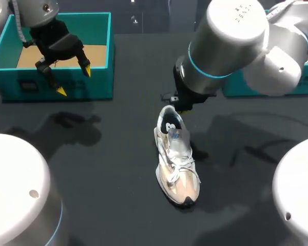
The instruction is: Take the shoe out of the shoebox, open the shoe tongue, remove and reinsert the insole, then place the shoe into the shoebox
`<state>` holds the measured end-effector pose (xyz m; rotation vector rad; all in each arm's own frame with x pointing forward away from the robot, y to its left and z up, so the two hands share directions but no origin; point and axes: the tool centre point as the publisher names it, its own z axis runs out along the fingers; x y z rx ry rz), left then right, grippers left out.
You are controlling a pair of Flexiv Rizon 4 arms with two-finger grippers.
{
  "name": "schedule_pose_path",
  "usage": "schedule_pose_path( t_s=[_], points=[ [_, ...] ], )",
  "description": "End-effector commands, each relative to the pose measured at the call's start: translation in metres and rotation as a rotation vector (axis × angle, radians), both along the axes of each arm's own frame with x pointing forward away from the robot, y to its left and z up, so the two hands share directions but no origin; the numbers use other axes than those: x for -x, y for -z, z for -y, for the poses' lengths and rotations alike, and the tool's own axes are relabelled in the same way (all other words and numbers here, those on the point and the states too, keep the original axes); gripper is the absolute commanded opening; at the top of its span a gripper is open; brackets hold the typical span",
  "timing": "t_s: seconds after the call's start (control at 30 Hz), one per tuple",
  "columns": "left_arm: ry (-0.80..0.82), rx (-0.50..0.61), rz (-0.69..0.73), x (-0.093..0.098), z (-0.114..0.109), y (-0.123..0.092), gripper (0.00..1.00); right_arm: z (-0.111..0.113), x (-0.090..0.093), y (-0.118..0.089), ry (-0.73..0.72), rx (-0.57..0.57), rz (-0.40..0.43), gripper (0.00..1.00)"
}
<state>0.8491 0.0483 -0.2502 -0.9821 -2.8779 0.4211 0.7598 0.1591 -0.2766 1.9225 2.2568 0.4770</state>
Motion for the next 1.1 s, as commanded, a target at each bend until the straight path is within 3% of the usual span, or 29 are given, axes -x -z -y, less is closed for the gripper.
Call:
schedule_pose_path(
  t_s=[0.03,0.17,0.53,0.87,1.1],
  points=[
    [0.0,-0.001,0.003,0.001,-0.001,0.0,1.0,-0.005,0.003,0.0,0.059,0.159,0.032,0.0],
    [0.0,-0.001,0.003,0.001,-0.001,0.0,1.0,-0.005,0.003,0.0,0.059,0.159,0.032,0.0],
    [0.0,-0.001,0.003,0.001,-0.001,0.0,1.0,-0.013,-0.007,0.045,0.036,0.188,0.012,0.0],
    [0.0,-0.001,0.003,0.001,-0.001,0.0,1.0,-0.019,-0.008,0.057,0.027,0.363,0.057,0.0],
    [0.0,-0.001,0.003,0.001,-0.001,0.0,1.0,-0.008,-0.009,0.067,0.054,0.401,0.049,0.0]
  ],
)
